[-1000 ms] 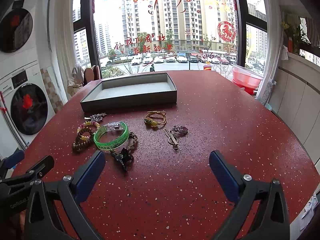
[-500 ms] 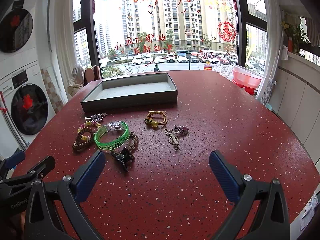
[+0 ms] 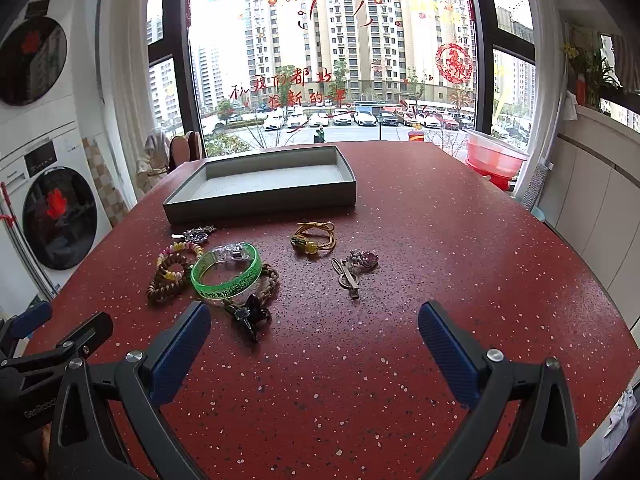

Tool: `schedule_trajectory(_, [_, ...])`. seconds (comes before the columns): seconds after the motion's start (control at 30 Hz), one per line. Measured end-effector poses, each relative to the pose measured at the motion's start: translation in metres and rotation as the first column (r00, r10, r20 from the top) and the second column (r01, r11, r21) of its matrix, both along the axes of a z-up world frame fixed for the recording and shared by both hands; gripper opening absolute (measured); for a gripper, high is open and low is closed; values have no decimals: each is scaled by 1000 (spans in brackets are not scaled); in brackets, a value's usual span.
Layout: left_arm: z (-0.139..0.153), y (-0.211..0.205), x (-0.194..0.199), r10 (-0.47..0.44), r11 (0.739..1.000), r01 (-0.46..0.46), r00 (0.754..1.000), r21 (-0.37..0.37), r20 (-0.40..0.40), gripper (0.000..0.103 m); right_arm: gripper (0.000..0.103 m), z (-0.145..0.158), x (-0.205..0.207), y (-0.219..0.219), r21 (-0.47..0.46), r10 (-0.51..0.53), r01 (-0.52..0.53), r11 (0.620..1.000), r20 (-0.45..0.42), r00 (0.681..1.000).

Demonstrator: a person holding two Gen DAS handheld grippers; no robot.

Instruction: Organize jewelry

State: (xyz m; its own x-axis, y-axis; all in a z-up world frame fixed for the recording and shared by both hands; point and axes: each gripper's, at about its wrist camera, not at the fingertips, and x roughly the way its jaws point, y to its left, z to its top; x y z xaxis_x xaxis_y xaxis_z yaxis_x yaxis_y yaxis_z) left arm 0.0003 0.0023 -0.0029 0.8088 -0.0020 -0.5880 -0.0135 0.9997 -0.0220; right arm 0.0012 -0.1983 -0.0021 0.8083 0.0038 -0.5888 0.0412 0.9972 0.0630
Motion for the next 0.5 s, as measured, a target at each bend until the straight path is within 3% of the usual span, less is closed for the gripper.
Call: schedule_trajectory(0.5, [0, 0, 0, -1, 1000, 1, 1000, 0, -1, 103, 103, -2, 0, 3, 3, 1, -1, 1000, -2, 1000])
